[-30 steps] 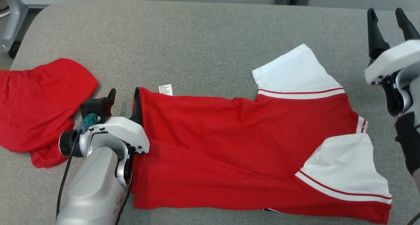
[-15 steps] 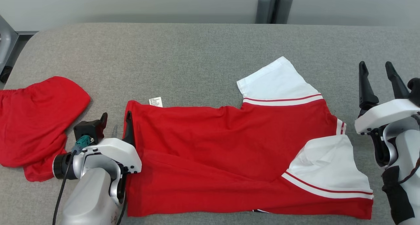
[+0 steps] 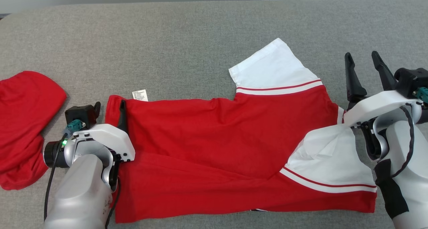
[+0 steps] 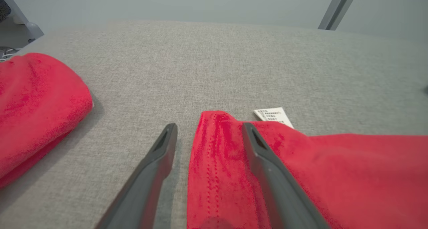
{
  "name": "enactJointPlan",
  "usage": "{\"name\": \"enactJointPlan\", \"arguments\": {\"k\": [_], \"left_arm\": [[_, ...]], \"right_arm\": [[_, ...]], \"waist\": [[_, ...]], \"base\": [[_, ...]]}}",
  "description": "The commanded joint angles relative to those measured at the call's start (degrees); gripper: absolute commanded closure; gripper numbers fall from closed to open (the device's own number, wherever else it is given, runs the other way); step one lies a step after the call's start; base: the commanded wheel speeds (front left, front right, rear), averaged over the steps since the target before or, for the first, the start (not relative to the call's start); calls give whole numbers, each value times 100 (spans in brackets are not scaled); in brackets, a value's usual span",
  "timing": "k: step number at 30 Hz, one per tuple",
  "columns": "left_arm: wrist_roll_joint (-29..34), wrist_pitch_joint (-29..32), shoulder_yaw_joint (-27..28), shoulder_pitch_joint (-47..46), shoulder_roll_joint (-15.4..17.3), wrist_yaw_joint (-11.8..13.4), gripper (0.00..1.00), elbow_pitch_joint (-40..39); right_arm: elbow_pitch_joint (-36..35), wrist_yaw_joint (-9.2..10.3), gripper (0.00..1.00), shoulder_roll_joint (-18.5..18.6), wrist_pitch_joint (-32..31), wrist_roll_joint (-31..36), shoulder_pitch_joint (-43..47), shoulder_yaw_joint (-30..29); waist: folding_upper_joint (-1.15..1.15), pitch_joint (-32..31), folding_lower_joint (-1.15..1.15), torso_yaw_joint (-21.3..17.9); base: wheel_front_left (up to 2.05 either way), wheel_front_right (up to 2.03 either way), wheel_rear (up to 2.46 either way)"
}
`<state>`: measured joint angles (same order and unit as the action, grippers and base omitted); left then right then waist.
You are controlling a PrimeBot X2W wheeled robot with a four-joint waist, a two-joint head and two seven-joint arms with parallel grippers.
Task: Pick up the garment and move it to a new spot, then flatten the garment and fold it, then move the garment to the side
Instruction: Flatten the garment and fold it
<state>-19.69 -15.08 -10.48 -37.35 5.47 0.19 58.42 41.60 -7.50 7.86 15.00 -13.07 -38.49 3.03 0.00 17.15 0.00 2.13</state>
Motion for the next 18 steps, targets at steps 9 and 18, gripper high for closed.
{"name": "enactJointPlan", "arguments": {"k": [9,18], "left_arm": [[58,-4,-113,-500,-36,-176,100,555],[157,-5,-284,-564,-189,-242,100,215]], "right_arm": [[221,2,0,178,-255,-64,-524,572],[671,2,0,231,-1215,-434,-1204,1435]], "waist": [[0,260,0,67],[0,412,0,554]], "base": [[0,0,0],[0,0,0]]}}
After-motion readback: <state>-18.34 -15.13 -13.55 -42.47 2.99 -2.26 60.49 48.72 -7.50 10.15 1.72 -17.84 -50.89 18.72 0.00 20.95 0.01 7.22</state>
